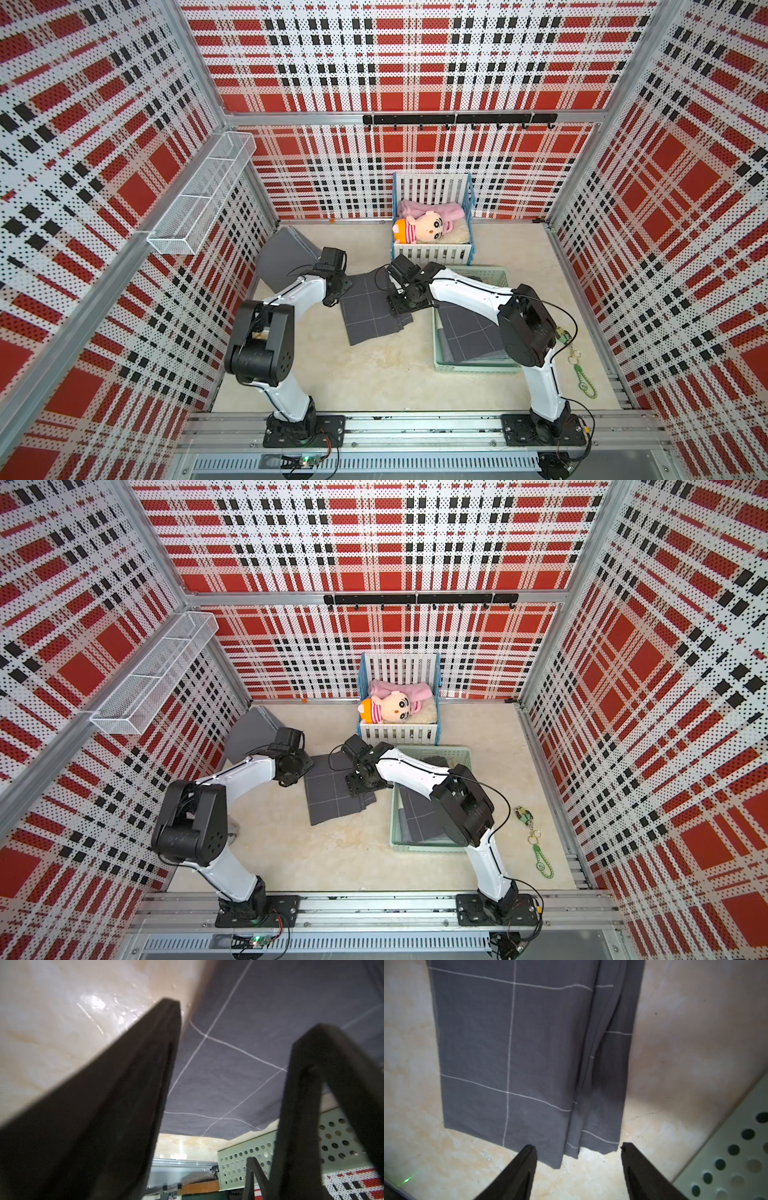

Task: Put the folded pillowcase in the basket
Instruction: Pick up the pillowcase at the center of the board.

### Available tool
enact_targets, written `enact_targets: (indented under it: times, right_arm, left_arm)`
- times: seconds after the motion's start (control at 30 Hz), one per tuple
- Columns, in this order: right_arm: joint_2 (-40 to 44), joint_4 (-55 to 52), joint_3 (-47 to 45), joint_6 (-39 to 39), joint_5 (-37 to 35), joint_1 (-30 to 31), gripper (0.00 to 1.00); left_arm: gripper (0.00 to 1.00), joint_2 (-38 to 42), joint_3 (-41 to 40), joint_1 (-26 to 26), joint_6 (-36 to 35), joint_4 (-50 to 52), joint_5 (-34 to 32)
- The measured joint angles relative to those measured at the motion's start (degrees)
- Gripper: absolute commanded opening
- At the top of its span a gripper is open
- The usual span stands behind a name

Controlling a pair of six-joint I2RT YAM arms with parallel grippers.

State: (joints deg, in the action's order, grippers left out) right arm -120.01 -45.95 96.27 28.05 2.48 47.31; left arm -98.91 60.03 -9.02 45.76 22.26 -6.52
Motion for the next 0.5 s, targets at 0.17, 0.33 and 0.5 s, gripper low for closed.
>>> enact_targets:
  times: [0.17, 0.33, 0.5]
  right_arm:
    - [-2.9, -1.0, 0.5, 0.2, -0.1, -0.8, 0.72]
    - [-5.7, -1.1, 1.3, 0.3, 1.2, -1.1, 0.69]
    - [-6.0, -0.2, 1.3, 1.0, 3.6, -1.1, 0.52]
  left_arm:
    - [0.55, -4.1, 0.5, 0.2, -0.4, 0.0, 0.2]
    - [0.44, -5.6, 0.8, 0.3, -0.7, -1.3, -0.7]
    - [0.15, -6.5, 0.9, 0.2, -0.9, -3.9, -0.1]
